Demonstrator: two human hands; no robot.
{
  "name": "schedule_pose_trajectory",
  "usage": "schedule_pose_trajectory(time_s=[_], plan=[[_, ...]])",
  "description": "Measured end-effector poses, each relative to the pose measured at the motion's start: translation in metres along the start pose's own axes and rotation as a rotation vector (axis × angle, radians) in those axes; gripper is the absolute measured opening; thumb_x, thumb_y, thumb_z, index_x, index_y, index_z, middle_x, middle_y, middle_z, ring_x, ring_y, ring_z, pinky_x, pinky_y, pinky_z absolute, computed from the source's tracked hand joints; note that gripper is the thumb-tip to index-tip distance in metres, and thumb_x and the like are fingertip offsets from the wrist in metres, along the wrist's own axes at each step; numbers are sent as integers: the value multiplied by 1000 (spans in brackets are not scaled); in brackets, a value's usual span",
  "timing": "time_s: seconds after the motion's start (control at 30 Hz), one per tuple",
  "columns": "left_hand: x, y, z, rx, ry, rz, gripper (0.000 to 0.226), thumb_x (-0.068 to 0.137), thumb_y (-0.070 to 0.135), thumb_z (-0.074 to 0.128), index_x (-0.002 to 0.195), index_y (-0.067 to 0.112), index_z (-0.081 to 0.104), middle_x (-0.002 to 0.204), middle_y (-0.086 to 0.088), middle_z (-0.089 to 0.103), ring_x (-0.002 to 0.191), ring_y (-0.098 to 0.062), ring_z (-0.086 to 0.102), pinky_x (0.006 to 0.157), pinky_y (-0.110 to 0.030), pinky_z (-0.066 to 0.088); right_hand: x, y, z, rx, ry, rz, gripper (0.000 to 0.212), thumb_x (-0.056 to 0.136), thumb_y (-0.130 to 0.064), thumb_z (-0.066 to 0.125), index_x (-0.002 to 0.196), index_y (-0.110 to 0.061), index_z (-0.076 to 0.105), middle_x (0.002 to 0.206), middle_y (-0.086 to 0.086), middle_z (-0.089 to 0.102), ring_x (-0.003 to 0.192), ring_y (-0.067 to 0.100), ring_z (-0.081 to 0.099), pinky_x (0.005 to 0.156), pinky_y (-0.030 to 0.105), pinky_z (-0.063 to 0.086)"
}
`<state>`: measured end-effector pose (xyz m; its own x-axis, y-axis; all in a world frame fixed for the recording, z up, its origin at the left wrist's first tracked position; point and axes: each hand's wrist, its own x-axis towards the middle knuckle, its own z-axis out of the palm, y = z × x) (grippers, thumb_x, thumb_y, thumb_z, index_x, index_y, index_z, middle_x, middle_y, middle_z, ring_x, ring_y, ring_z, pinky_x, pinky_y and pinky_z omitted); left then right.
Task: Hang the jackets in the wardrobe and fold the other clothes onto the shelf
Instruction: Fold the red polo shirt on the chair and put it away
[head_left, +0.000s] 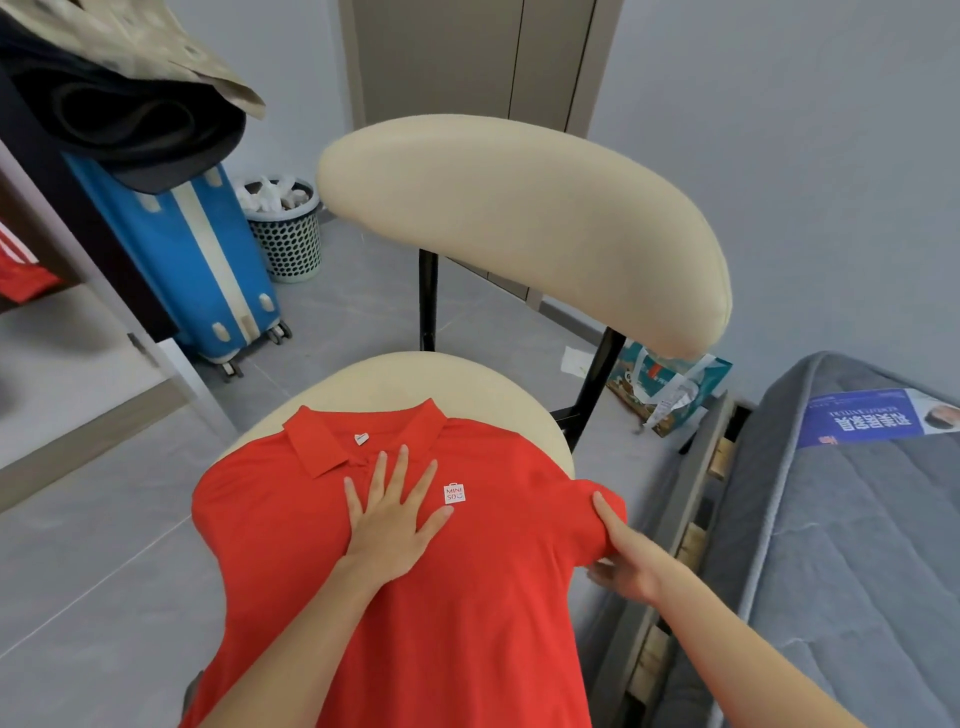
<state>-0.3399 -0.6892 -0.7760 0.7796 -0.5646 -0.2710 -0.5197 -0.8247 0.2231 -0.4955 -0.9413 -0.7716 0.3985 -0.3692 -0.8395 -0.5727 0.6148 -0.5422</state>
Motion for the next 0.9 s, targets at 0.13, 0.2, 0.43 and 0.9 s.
schedule_pose_trajectory(time_s=[0.13, 0.2, 0.43, 0.9], plan=[[1, -2, 0, -2, -19, 6, 68, 92, 70, 16, 148, 44, -13, 156, 6, -31, 141, -19, -34, 109, -57, -21, 2, 10, 9, 223, -19, -171, 45, 88, -37, 67, 122, -13, 51, 120, 10, 61, 103, 26, 62, 82, 39, 54], [1, -1, -1, 2, -25, 6, 68, 92, 70, 16, 148, 44, -14, 156, 6, -31, 141, -20, -34, 109, -57, -21, -4, 4, 13, 197, 107, -407, 29, 93, -30, 61, 117, -14, 56, 116, 9, 64, 103, 24, 62, 85, 35, 52], [1, -1, -2, -1, -34, 2, 69, 92, 70, 17, 148, 44, -14, 156, 6, -31, 141, -20, -33, 109, -57, -21, -28, -14, 19, -286, 364, -731, 14, 100, -37, 47, 104, -31, 58, 98, -11, 66, 81, 1, 63, 66, 9, 45], [3, -2, 0, -2, -38, 2, 68, 92, 70, 18, 149, 45, -11, 156, 7, -31, 141, -19, -34, 108, -57, -21, -12, 21, 8, 247, 55, 64, 41, 90, -31, 66, 125, -11, 58, 87, 10, 69, 66, 21, 64, 46, 27, 51]])
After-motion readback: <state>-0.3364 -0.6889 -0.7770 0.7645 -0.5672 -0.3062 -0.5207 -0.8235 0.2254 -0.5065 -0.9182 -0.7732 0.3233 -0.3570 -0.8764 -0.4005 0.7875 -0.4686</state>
